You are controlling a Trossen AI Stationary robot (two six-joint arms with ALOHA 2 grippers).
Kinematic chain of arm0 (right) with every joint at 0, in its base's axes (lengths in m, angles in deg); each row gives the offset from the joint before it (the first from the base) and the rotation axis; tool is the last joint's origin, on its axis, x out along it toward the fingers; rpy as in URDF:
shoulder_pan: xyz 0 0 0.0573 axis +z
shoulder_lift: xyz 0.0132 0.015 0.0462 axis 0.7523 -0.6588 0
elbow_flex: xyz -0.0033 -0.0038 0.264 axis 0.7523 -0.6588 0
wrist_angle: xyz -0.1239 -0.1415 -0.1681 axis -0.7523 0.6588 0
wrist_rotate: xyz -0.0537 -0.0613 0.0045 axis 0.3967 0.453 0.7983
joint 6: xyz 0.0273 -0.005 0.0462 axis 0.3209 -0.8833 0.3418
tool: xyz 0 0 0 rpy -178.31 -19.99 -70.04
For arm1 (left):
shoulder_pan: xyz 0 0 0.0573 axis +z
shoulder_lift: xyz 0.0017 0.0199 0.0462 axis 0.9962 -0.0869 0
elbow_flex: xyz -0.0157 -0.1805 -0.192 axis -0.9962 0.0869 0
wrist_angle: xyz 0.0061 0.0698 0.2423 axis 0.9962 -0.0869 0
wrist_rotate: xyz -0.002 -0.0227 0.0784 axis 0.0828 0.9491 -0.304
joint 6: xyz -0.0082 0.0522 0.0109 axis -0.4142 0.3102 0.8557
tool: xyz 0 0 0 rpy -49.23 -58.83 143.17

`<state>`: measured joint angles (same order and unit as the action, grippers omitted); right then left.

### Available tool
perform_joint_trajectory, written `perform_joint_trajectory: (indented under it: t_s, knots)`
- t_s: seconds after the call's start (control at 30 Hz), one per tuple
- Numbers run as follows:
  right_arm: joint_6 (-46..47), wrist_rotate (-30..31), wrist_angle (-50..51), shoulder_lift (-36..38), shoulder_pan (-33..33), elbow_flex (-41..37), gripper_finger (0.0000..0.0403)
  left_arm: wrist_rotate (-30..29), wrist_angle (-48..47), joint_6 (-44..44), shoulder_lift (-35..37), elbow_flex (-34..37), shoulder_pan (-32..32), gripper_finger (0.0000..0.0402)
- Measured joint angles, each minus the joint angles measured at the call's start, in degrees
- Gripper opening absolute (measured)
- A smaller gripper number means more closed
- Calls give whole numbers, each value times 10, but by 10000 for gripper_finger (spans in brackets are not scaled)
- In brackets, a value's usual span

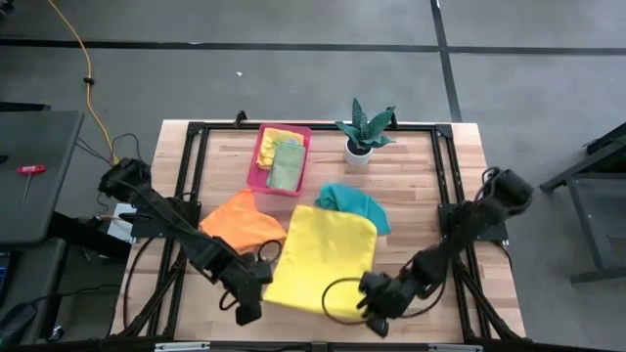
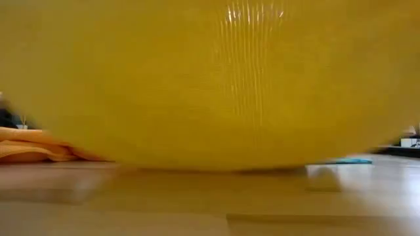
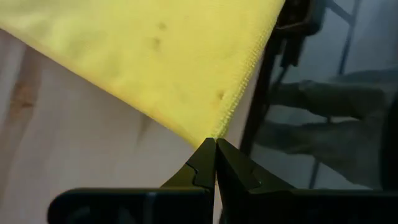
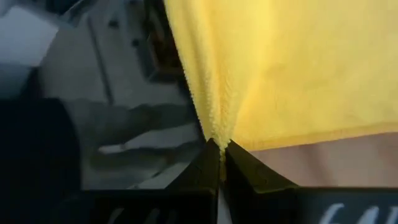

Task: Fold microfiber towels
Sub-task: Fold the yellow microfiber cloth

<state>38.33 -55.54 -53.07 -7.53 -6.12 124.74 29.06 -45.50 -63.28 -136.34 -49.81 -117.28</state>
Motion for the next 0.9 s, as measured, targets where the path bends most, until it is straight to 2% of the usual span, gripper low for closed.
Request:
perform_joint_trajectory:
  t_s: [0.17, 0.3, 0.5, 0.77, 0.9]
  knots:
    - [47, -34, -93, -49, 26, 1, 0, 69, 34, 13, 8, 17, 15, 0]
    - [72, -43, -110, -52, 42, 1, 0, 135, 68, 21, -4, 16, 20, 0]
    - [68, -133, -102, -44, 64, 0, 0, 262, 66, 30, -35, 18, 32, 1]
    - [56, -107, -78, -44, 52, 0, 0, 252, 76, 98, -41, 17, 72, 1]
    - [42, -104, -78, -44, 40, 0, 0, 247, 81, 162, -40, 17, 87, 1]
